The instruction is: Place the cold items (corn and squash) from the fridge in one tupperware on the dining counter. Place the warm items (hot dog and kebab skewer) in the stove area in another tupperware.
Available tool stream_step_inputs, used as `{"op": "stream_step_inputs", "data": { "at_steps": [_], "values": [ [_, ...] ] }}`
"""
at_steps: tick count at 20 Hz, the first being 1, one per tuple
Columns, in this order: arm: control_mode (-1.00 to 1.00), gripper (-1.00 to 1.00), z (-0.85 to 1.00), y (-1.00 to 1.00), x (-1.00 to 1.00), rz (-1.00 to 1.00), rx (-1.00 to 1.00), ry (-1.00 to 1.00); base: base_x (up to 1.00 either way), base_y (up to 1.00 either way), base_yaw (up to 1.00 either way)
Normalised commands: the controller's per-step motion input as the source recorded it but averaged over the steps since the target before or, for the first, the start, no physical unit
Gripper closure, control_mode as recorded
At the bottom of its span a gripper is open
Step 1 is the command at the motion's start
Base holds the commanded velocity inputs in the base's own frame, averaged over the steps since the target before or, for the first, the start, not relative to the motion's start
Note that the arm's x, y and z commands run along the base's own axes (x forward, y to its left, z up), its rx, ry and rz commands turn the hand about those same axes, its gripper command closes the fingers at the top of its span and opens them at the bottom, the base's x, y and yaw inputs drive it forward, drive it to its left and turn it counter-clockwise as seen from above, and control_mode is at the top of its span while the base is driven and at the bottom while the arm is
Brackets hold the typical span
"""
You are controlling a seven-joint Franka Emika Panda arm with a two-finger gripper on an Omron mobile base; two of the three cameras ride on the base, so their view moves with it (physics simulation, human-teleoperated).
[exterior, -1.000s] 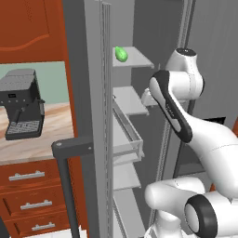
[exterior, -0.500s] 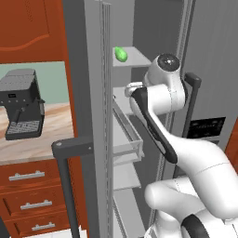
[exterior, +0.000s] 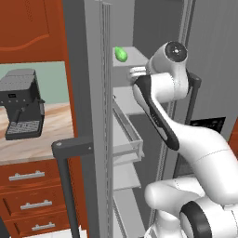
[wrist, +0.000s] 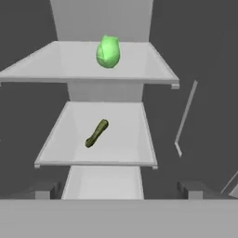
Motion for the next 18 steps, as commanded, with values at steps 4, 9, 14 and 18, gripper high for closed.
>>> {"op": "stream_step_inputs", "data": {
  "at_steps": [4,9,14,18],
  "values": [
    [-1.0,-1.0,0.34,-0.02,0.26,-0.08,-0.1,0.01,0.0,0.0,0.0],
    [-1.0,-1.0,0.05,0.06,0.45,0.0,-0.1,-0.28,0.0,0.0,0.0],
    [-1.0,-1.0,0.22,0.0,0.51,0.0,0.0,-0.21,0.0,0.0,0.0],
    [-1.0,-1.0,0.24,0.0,0.37,0.0,0.0,0.23,0.0,0.0,0.0]
  ]
}}
